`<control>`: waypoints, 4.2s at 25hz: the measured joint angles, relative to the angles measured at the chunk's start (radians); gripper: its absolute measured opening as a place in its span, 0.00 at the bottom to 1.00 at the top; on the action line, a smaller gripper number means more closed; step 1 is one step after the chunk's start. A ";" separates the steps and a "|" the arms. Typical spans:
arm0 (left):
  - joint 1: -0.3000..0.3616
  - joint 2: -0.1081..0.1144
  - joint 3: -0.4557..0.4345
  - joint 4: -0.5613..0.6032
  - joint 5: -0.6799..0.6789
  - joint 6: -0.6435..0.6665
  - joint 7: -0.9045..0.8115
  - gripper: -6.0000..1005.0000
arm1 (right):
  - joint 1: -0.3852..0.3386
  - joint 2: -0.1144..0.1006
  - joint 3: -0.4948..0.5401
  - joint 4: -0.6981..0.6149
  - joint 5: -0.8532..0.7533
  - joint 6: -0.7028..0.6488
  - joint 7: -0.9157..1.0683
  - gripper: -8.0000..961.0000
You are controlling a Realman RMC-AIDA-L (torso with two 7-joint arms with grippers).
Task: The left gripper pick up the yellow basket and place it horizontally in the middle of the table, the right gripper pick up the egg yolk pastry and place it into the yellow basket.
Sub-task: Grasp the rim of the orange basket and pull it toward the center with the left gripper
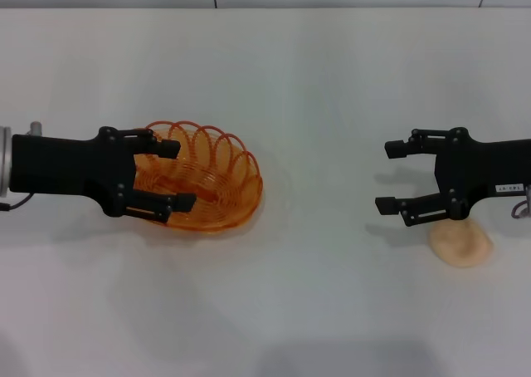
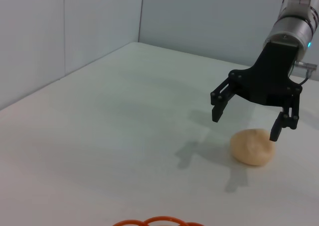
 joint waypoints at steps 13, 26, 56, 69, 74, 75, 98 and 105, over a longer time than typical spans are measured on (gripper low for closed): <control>0.005 -0.001 0.000 0.000 0.000 -0.001 -0.002 0.89 | 0.004 0.000 0.000 -0.001 0.001 0.000 -0.001 0.90; 0.003 -0.001 -0.006 0.013 -0.006 -0.003 -0.040 0.89 | 0.002 0.000 0.001 -0.001 0.007 0.000 -0.001 0.90; -0.109 -0.003 0.098 0.478 0.478 0.022 -1.026 0.89 | -0.013 0.011 0.006 0.007 0.022 -0.003 -0.053 0.90; -0.119 -0.045 0.173 0.312 0.534 -0.196 -1.054 0.89 | -0.028 0.011 0.001 0.010 0.034 -0.007 -0.061 0.90; -0.115 -0.058 0.179 0.287 0.534 -0.235 -1.050 0.89 | -0.029 0.011 0.000 0.010 0.034 -0.008 -0.062 0.90; -0.115 -0.059 0.179 0.285 0.534 -0.237 -1.050 0.89 | -0.029 0.011 0.000 0.010 0.034 -0.008 -0.062 0.90; -0.107 -0.075 0.177 0.277 0.516 -0.292 -1.055 0.44 | -0.028 0.012 0.000 0.003 0.059 -0.049 -0.064 0.90; -0.110 -0.074 0.180 0.267 0.511 -0.296 -1.052 0.20 | -0.028 0.013 0.000 0.006 0.060 -0.049 -0.064 0.90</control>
